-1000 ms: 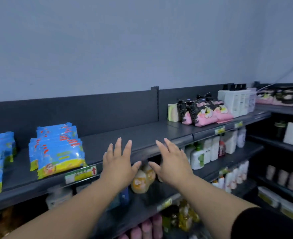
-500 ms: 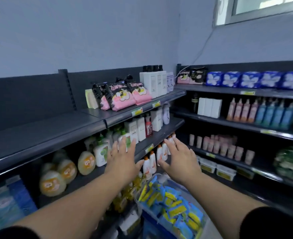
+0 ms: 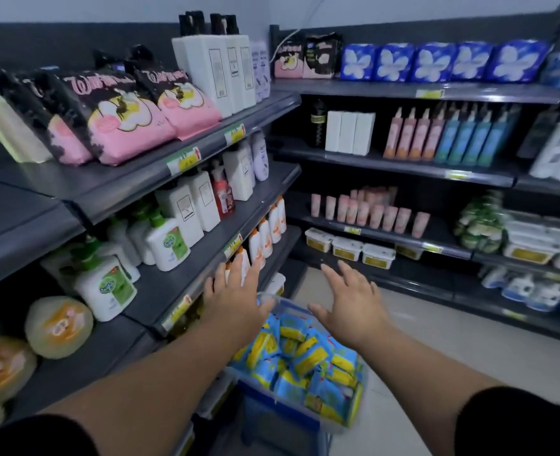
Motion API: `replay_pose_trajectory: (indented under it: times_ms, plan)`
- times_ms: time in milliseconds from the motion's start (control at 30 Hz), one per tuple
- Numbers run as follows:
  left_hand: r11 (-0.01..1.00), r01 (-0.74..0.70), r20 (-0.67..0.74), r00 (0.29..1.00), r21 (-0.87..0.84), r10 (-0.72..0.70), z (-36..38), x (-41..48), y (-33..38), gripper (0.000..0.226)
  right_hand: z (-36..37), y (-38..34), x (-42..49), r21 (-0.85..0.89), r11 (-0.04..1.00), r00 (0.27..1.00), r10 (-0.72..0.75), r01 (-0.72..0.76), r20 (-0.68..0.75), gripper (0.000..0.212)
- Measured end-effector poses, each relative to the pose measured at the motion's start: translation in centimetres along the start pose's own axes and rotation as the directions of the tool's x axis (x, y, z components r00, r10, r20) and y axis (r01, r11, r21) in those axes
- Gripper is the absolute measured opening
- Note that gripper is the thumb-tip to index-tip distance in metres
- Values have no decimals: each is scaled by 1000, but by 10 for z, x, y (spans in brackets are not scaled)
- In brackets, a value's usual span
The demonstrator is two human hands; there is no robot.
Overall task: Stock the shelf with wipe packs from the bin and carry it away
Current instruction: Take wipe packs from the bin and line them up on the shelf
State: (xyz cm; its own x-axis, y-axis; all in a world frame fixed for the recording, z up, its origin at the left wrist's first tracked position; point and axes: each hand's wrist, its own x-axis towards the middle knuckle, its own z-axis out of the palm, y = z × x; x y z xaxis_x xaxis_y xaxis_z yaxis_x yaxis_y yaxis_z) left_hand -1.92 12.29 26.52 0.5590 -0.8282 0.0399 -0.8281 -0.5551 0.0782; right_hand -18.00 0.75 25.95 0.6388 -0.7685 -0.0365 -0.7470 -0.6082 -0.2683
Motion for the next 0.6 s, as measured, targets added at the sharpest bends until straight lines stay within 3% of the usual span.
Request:
replay_pose_trajectory:
  times_ms: [300, 600]
  plan:
    - [995, -100, 230, 968, -18, 101, 98, 84, -61, 76, 106, -1, 57, -12, 974, 959, 224, -225, 175, 73]
    - [992, -93, 393, 912, -81, 118, 223, 108, -68, 74, 221, 40, 82, -47, 953, 893, 299, -301, 336, 72]
